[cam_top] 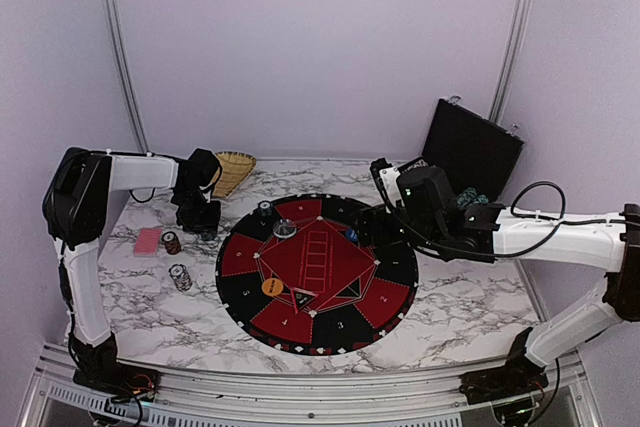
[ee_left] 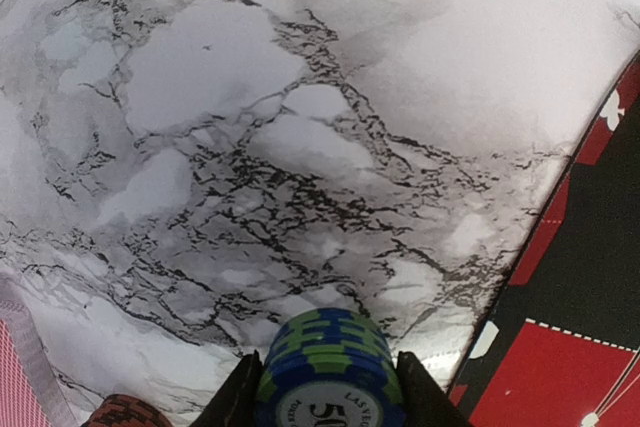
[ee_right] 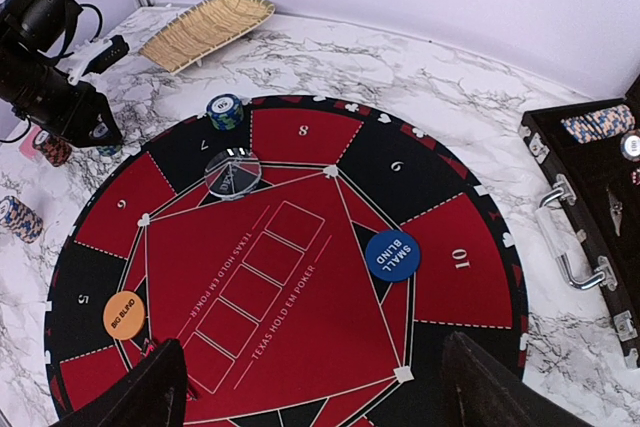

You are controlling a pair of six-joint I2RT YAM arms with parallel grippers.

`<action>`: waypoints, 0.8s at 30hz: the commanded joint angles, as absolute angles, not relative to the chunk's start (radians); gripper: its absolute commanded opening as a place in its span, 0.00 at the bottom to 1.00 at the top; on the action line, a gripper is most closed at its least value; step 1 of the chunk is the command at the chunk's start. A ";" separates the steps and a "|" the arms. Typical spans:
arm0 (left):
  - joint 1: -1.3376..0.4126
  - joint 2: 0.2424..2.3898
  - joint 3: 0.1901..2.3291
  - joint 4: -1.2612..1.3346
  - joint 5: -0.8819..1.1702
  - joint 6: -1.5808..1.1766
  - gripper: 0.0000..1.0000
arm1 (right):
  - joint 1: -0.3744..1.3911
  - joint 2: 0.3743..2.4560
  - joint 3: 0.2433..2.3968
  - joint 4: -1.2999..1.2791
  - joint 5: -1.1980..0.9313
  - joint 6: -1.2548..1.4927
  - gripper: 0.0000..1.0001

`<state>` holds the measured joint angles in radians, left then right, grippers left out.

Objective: Distribute texas hold em gaming equipment
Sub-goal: Pick up the pile of poker chips from the pile of poker chips.

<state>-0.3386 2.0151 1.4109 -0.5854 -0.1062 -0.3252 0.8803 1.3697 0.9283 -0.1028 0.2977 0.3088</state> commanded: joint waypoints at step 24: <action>-0.339 1.985 1.459 -0.629 -0.126 -0.302 0.34 | 0.873 1.378 0.940 -0.089 0.305 0.298 0.86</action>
<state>-0.3386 2.0151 1.4284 -0.6006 -0.1135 -0.3065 0.8803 1.3705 0.9283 -0.1024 0.2974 0.3054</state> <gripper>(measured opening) 0.412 0.856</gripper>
